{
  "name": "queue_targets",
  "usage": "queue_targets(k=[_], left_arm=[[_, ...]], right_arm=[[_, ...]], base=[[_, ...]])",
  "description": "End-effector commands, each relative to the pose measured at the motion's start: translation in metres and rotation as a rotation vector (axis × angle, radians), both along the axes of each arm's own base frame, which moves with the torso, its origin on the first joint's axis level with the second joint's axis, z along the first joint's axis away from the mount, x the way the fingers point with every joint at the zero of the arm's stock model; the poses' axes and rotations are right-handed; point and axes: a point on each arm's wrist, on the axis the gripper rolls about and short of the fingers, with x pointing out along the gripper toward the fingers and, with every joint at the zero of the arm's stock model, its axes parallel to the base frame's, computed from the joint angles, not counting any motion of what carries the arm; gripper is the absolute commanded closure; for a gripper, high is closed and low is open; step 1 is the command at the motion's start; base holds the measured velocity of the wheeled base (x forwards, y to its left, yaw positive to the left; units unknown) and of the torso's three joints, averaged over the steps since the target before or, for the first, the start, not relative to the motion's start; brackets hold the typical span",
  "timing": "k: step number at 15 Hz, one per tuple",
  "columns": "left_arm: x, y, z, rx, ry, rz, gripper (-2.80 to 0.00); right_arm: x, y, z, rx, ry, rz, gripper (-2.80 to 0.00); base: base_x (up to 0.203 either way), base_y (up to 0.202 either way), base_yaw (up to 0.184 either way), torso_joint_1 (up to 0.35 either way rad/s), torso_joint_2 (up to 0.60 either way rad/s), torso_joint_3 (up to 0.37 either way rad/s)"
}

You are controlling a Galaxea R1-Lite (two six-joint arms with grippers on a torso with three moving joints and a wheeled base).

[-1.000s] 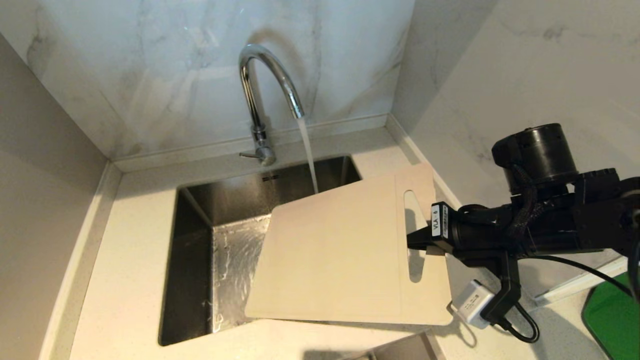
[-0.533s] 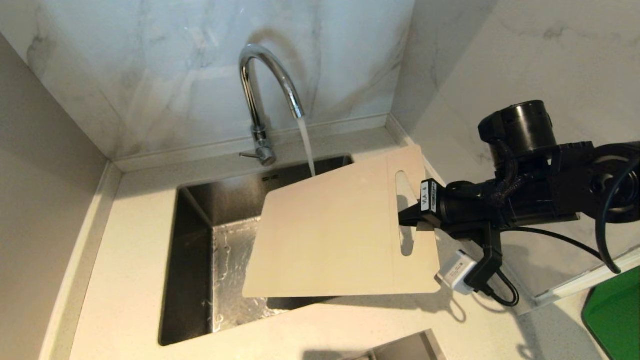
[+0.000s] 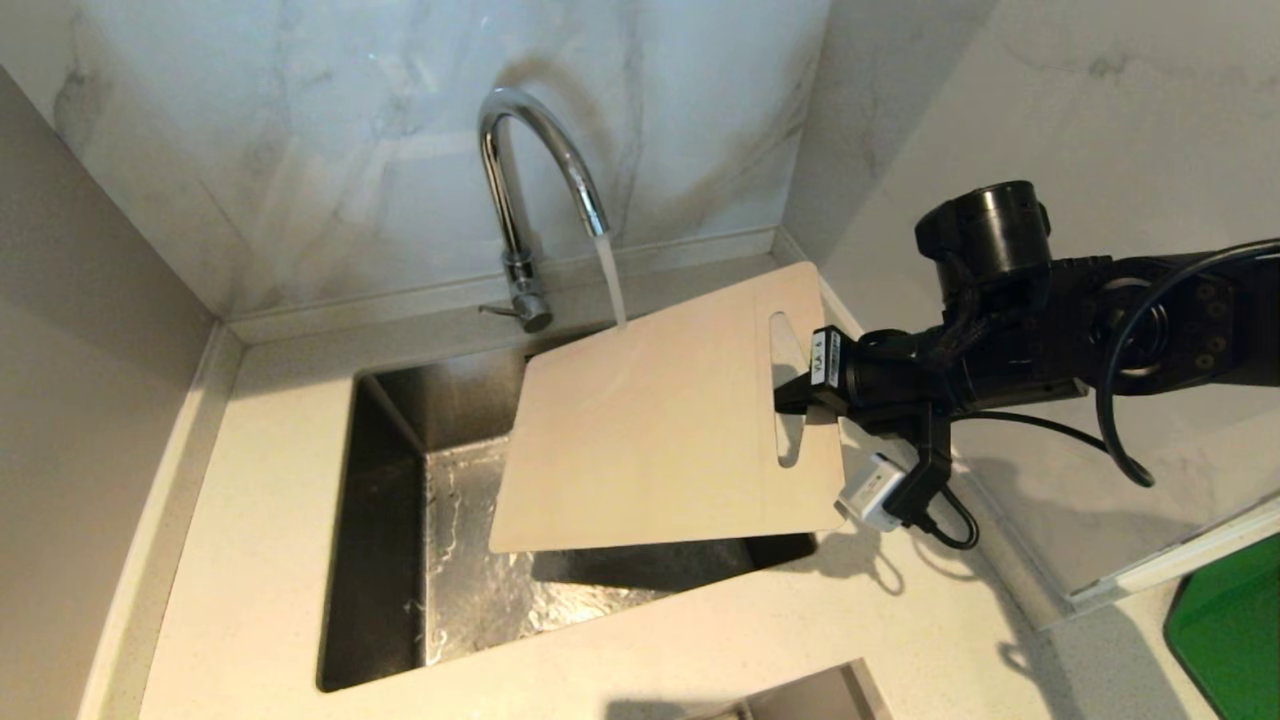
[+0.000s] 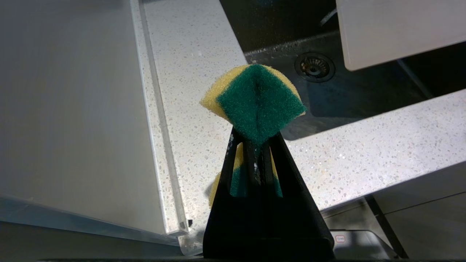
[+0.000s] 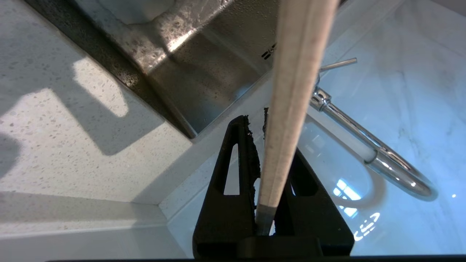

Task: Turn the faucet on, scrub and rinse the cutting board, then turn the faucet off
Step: Scrub the cutting board underwater

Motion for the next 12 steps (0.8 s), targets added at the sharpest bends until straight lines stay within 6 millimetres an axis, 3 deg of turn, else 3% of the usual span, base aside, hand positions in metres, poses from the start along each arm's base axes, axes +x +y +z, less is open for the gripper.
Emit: queue_targets(k=[1, 12], left_arm=[[0.0, 0.0, 0.0, 0.0, 0.0, 0.0, 0.0], [0.0, 0.0, 0.0, 0.0, 0.0, 0.0, 0.0]], right_arm=[[0.006, 0.002, -0.005, -0.018, -0.005, 0.017, 0.0], [0.031, 0.008, -0.006, -0.014, -0.078, 0.023, 0.0]], base=[[0.0, 0.0, 0.0, 0.0, 0.0, 0.0], [0.0, 0.0, 0.0, 0.0, 0.0, 0.0]])
